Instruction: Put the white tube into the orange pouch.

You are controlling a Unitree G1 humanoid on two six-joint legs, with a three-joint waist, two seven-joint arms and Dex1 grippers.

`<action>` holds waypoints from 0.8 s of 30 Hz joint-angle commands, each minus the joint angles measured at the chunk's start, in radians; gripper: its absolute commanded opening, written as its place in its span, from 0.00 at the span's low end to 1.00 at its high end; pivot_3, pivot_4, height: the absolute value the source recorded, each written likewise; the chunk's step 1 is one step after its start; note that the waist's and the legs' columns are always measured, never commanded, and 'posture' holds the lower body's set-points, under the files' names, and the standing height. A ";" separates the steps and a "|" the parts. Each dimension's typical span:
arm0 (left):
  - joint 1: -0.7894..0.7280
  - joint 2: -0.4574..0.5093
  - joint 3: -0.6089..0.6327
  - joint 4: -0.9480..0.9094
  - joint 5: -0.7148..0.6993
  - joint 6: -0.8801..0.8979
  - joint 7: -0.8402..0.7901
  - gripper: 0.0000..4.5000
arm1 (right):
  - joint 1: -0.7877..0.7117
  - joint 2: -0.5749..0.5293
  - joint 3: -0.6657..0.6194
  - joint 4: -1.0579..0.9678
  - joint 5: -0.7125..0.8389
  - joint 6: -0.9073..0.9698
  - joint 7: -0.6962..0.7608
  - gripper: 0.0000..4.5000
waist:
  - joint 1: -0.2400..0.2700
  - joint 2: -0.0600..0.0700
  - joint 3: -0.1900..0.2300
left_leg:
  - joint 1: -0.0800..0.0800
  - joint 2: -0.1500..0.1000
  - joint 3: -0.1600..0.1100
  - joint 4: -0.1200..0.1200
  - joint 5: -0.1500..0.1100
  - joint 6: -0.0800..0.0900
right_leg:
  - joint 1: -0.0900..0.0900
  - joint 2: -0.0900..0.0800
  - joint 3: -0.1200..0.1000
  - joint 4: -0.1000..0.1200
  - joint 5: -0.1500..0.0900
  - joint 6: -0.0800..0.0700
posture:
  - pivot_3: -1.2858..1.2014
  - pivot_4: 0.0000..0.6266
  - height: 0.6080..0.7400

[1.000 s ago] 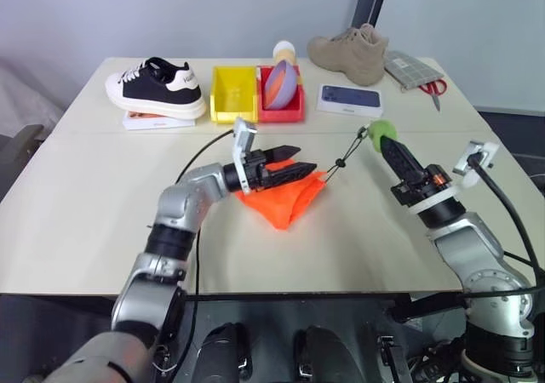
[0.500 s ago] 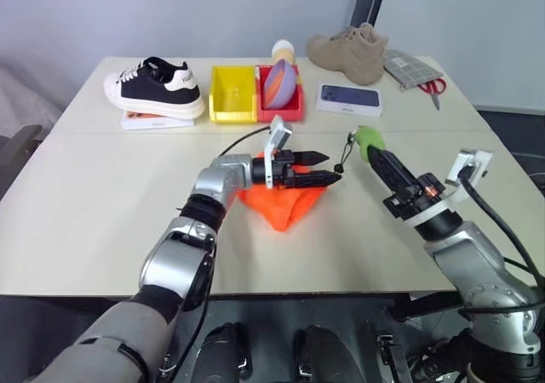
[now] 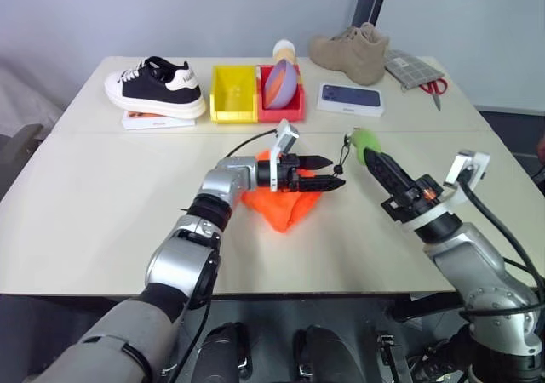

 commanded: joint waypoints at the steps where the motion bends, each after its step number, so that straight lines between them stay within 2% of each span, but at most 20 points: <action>1: -0.023 -0.010 0.025 -0.015 0.003 -0.024 0.005 0.99 | -0.001 -0.015 -0.009 -0.047 0.006 -0.009 0.016 0.00 | 0.000 0.000 0.000 | 0.000 0.000 0.000 0.000 0.000 0.000 | 0.000 0.000 0.000 0.000 0.000 0.000 | 0.52 0.24 1.00; 24: -0.023 -0.027 0.017 -0.004 0.063 -0.048 -0.015 0.99 | 0.018 -0.014 -0.016 -0.038 -0.002 -0.018 0.045 0.00 | 0.000 0.000 0.000 | 0.000 0.000 0.000 0.000 0.000 0.000 | 0.000 0.000 0.000 0.000 0.000 0.000 | 0.52 0.24 1.00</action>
